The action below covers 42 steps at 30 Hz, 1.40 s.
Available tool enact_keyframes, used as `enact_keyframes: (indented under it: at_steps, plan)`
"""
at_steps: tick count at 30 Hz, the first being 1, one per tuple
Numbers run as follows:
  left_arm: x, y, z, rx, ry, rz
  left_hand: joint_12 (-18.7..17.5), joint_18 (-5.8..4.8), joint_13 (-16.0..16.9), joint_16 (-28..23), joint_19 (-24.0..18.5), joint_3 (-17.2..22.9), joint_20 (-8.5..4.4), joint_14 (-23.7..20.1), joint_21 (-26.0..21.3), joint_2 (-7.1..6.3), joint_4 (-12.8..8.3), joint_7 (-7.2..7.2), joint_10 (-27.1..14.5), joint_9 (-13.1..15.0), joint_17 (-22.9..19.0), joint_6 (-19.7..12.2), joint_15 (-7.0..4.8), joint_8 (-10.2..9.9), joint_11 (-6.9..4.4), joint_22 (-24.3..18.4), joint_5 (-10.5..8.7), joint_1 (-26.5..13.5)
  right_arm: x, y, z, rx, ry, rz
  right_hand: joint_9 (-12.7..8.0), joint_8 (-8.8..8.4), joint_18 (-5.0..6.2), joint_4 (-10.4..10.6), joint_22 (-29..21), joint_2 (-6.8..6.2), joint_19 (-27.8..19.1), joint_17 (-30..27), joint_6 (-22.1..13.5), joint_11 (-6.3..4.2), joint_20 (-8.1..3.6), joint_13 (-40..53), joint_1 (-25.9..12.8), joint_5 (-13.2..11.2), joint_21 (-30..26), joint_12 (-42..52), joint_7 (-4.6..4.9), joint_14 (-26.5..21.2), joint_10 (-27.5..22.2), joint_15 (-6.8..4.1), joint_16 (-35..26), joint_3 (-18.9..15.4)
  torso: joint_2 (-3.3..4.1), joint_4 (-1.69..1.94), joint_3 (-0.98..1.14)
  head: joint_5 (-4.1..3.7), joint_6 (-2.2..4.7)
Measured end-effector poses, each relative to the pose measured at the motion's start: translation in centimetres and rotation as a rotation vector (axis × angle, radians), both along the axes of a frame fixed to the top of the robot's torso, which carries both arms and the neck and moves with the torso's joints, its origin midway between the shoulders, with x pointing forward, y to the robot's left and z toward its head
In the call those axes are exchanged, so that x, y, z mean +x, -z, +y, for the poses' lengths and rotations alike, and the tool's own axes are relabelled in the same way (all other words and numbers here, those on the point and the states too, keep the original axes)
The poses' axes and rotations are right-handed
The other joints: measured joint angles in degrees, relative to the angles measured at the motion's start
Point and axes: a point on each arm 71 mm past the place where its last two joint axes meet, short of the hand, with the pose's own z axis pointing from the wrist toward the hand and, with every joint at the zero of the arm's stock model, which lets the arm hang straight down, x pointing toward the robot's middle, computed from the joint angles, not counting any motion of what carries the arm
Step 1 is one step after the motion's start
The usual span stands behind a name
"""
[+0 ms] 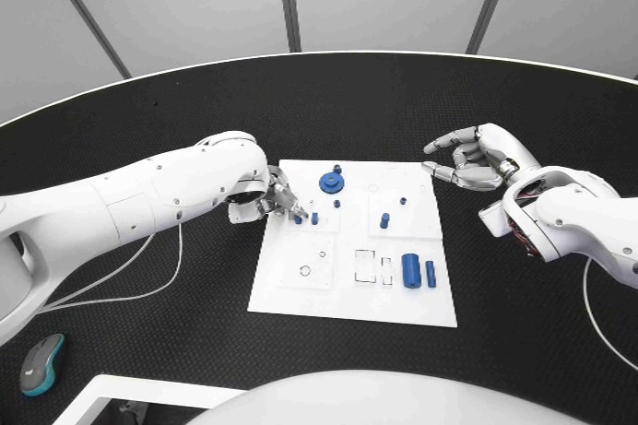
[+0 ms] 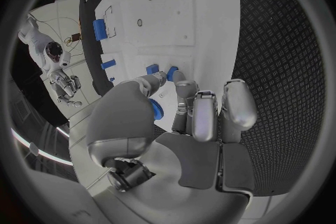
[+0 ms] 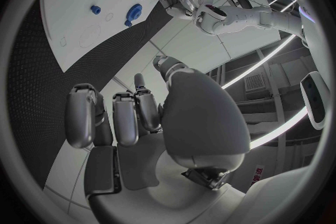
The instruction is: Assemble the parts on the task board
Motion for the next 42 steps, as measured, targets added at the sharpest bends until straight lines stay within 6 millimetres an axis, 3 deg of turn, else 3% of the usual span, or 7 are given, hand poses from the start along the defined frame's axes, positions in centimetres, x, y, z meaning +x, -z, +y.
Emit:
enact_keyframes:
  at_steps: [5, 13, 34, 38, 42]
  plan:
    - [0.0, 0.0, 0.1, -0.004, -0.004, -0.005, 0.2, -0.01, -0.1, 0.0, 0.0, -5.9, 0.0, 0.0, 0.0, 0.64, 2.5, 0.0, 0.0, -0.6, 0.0, 0.0, 0.0, 0.4, 0.0, 0.1, 0.0, 1.3, 0.0, 0.0, 0.0, 0.0, 0.0, 0.0, 0.0, 0.0, 0.0, 0.0, 0.0, 0.0, 0.0, 0.0, 0.0, 0.0, 0.0, 0.0, 0.0, 0.0, 0.0, 0.0, 0.0, 0.0, 0.0, 0.0, 0.0, 0.0, 0.02, 0.01, 0.01, 0.04, -0.01]
    - [0.0, -0.1, 0.3, -0.009, -0.016, -0.014, 0.2, 0.0, -0.3, 0.0, 0.0, -10.4, 0.0, 0.0, 0.0, 0.99, 3.0, 0.0, 0.0, -1.1, 0.0, 0.0, 0.0, 0.6, 0.0, 0.2, 0.0, 1.6, 0.0, 0.0, -0.1, -0.001, 0.003, -0.001, 0.0, 0.0, 0.0, 0.0, 0.0, 0.0, 0.0, 0.0, 0.0, 0.0, 0.0, 0.0, 0.0, 0.0, 0.0, 0.0, 0.0, 0.0, 0.0, 0.0, 0.0, 0.0, 0.03, 0.02, -0.03, 0.08, -0.04]
    - [-0.3, -0.6, 1.4, -0.146, -0.092, -0.045, 0.2, -0.01, -1.6, 0.0, 0.0, -12.5, 0.01, 0.0, 0.0, 1.95, 3.1, 0.5, -0.3, -1.3, 0.0, -0.5, 0.01, 0.6, -0.3, -0.7, 0.0, 1.7, 0.1, 0.1, -0.1, -0.002, 0.005, 0.0, 0.0, 0.0, 0.0, 0.0, 0.0, 0.0, 0.0, 0.0, 0.0, 0.0, 0.0, 0.0, 0.0, 0.2, 0.0, 0.0, 0.0, 0.0, 0.0, 0.0, 0.0, 0.0, -0.04, 0.02, -0.01, -0.08, 0.21]
    - [-0.4, -0.8, 1.6, -0.205, -0.118, -0.062, -0.5, -0.01, -2.5, 0.0, 0.0, -13.2, 0.01, 0.0, -0.7, 2.1, 3.1, 0.55, -1.0, -1.5, 0.0, -0.6, 0.01, 0.6, -0.06, -1.6, 0.0, 1.8, 0.1, 0.1, -0.1, -0.002, 0.005, 0.0, 0.0, 0.0, 0.0, 0.0, 0.0, 0.0, 0.0, 0.0, 0.0, 0.0, 0.0, 0.0, 0.0, 0.2, 0.0, 0.0, 0.0, 0.0, 0.0, 0.0, 0.0, 0.0, -0.07, 0.03, 0.0, -0.09, 0.31]
    - [-0.3, -1.3, 1.8, -0.265, -0.133, -0.111, -2.6, -0.01, -5.7, -1.2, -2.0, -14.3, 0.29, 0.0, -3.0, 3.22, 3.0, 1.47, -3.9, -2.0, 0.0, -2.7, 0.06, 0.2, 0.54, -4.9, 0.29, 3.0, 0.2, 0.1, -0.1, -0.002, 0.006, 0.001, 0.0, 0.0, 0.0, 0.0, 0.0, 0.0, 0.0, 0.0, 0.0, 0.0, 0.0, 0.0, 0.0, 0.2, 0.0, 0.0, 0.0, 0.0, 0.0, 0.0, 0.0, 0.0, -0.1, 0.02, 0.02, -0.18, 0.46]
